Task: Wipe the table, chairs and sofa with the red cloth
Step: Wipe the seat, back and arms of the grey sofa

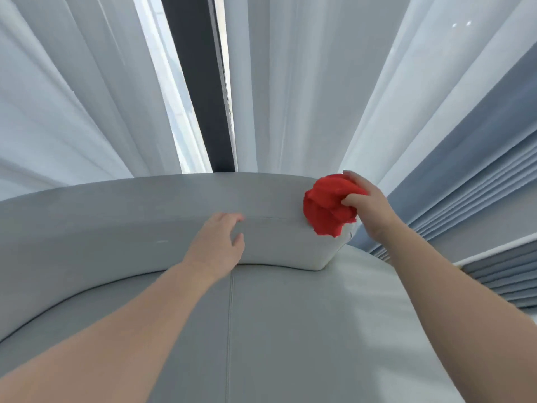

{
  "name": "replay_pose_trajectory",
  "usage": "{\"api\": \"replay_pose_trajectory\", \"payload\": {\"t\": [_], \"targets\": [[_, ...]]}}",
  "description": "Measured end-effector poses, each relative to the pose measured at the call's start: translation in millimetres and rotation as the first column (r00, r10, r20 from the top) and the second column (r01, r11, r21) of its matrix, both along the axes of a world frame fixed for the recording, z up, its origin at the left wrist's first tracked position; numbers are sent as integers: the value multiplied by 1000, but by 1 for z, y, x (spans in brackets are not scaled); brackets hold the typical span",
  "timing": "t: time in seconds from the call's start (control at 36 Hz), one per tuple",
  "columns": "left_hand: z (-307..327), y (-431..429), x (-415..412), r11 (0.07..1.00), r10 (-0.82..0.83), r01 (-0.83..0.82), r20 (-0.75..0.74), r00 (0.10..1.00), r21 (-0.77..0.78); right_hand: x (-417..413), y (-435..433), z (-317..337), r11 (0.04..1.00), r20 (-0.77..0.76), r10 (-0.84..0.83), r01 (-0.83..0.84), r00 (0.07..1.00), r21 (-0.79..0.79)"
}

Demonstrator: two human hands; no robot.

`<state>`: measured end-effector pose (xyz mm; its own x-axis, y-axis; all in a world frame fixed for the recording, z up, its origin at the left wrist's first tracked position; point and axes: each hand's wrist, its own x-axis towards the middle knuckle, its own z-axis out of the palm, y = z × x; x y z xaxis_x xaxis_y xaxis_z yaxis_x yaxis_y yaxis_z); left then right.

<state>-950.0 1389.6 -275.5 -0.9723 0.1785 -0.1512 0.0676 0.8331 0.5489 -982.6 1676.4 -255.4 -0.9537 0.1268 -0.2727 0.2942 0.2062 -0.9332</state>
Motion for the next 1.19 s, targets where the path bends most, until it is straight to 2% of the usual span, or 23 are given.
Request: {"api": "replay_pose_trajectory", "payload": {"t": [0.08, 0.17, 0.19, 0.28, 0.31, 0.42, 0.47, 0.53, 0.58, 0.72, 0.81, 0.97, 1.19], "targets": [[-24, 20, -24, 995, -37, 37, 2, 999, -92, -25, 22, -28, 964, 28, 45, -51, 999, 262], [-47, 42, -42, 973, -127, 123, -10, 992, -194, -42, 45, -57, 861, 42, 49, -64, 998, 504], [-54, 48, -48, 957, -165, 160, -4, 986, -242, -45, 50, -64, 803, 81, 58, -95, 995, 589], [-69, 65, -62, 910, -203, 194, 16, 979, -367, -45, 46, -66, 535, 133, 137, -186, 982, 824], [-72, 69, -66, 898, -200, 191, 19, 980, -397, -45, 42, -64, 521, 95, 176, -174, 980, 836], [-77, 79, -87, 881, -179, 165, 10, 984, -444, -54, 25, -64, 668, -38, 194, -104, 980, 737], [-78, 81, -99, 872, -165, 155, 21, 986, -464, -65, 18, -74, 589, -8, 166, -93, 986, 803], [-80, 78, -110, 859, -130, 135, 45, 990, -494, -73, 13, -88, 454, 130, 137, -179, 982, 873], [-85, 72, -116, 842, -93, 119, 75, 993, -525, -73, 9, -103, 399, 158, 119, -193, 980, 896], [-93, 65, -117, 844, -78, 109, 81, 994, -526, -49, 19, -119, 453, 29, 190, -114, 981, 884], [-94, 65, -116, 853, -84, 105, 65, 994, -511, -47, 22, -121, 415, 26, 221, -118, 975, 902], [-99, 63, -114, 887, -105, 103, 20, 994, -449, -52, 4, -121, 373, 27, 163, -87, 986, 924], [-109, 7, -66, 939, -260, 201, -194, 946, -279, -55, -7, -123, 319, 6, 198, -70, 980, 945]]}}
